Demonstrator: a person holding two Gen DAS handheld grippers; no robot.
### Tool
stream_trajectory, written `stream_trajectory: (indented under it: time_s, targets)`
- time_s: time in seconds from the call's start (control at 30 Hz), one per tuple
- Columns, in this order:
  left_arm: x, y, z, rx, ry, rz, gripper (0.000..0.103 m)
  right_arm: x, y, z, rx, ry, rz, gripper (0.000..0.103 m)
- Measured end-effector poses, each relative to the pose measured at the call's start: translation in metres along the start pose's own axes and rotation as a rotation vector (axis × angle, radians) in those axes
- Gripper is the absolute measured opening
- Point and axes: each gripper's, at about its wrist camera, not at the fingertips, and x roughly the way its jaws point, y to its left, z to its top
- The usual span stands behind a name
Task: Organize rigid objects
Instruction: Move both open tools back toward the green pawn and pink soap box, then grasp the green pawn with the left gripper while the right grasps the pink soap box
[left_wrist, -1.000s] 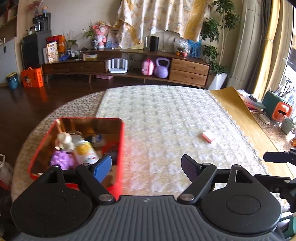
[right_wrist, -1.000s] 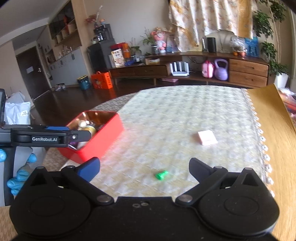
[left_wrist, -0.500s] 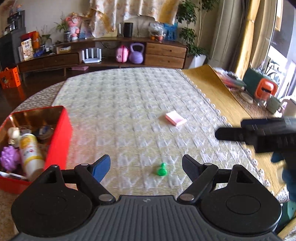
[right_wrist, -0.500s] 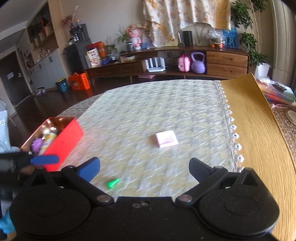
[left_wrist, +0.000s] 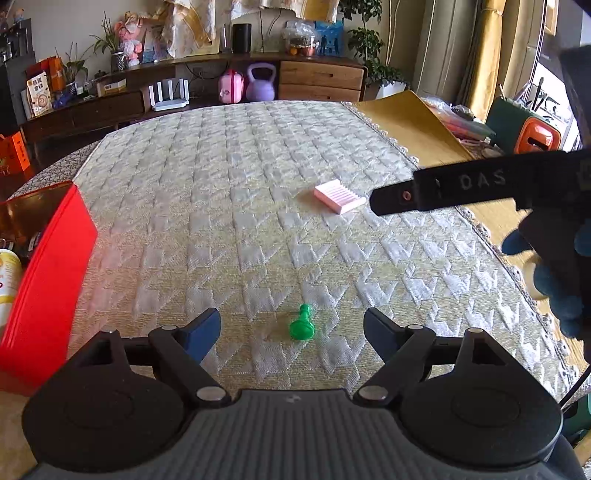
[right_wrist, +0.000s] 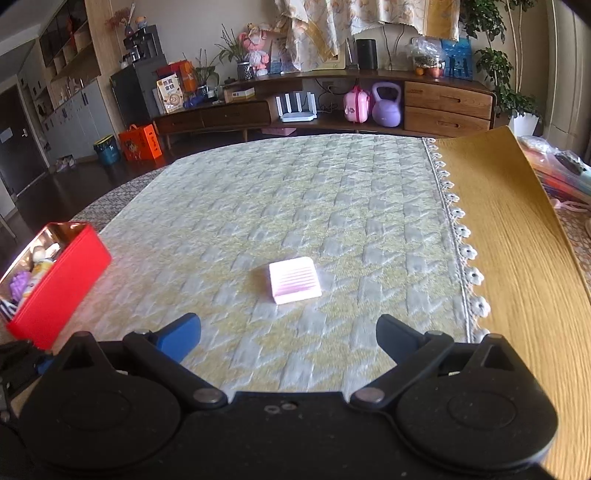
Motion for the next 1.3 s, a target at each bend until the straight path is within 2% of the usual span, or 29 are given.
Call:
stream_trajectory:
  time_s: [0.2, 0.5, 0.57, 0.7, 0.8, 0.97, 1.1, 1.13, 1.17, 1.3]
  targets:
    - [0.013, -0.002, -0.002, 0.007, 0.001, 0.010, 0.085, 0.030, -0.002, 0.007, 0.001, 0.031, 0.005, 0.096]
    - [0.020, -0.011, -0.006, 0.046, -0.019, -0.015, 0.084, 0.054, 0.004, 0.008, -0.017, 0.048, -0.001, 0.079]
    - [0.020, -0.014, -0.007, 0.069, -0.018, -0.028, 0.073, 0.055, 0.005, 0.008, -0.029, 0.041, -0.009, 0.079]
    - [0.021, -0.018, -0.008, 0.090, -0.023, -0.028, 0.066, 0.054, 0.009, 0.008, -0.047, 0.036, -0.017, 0.072]
    - [0.019, -0.017, -0.008, 0.080, -0.027, -0.027, 0.057, 0.054, 0.011, 0.009, -0.066, 0.031, -0.019, 0.064]
    - [0.016, -0.013, -0.007, 0.079, -0.023, -0.030, 0.033, 0.055, 0.013, 0.008, -0.087, 0.024, -0.035, 0.054]
    - [0.014, -0.015, -0.008, 0.092, -0.022, -0.034, 0.028, 0.055, 0.011, 0.009, -0.083, 0.024, -0.050, 0.045]
    - [0.014, -0.016, -0.009, 0.097, -0.024, -0.031, 0.024, 0.055, 0.010, 0.009, -0.083, 0.022, -0.056, 0.041]
    - [0.014, -0.017, -0.009, 0.099, -0.023, -0.031, 0.019, 0.055, 0.010, 0.009, -0.083, 0.021, -0.056, 0.041]
    - [0.014, -0.018, -0.010, 0.099, -0.023, -0.025, 0.016, 0.052, 0.009, 0.010, -0.081, 0.016, -0.057, 0.040]
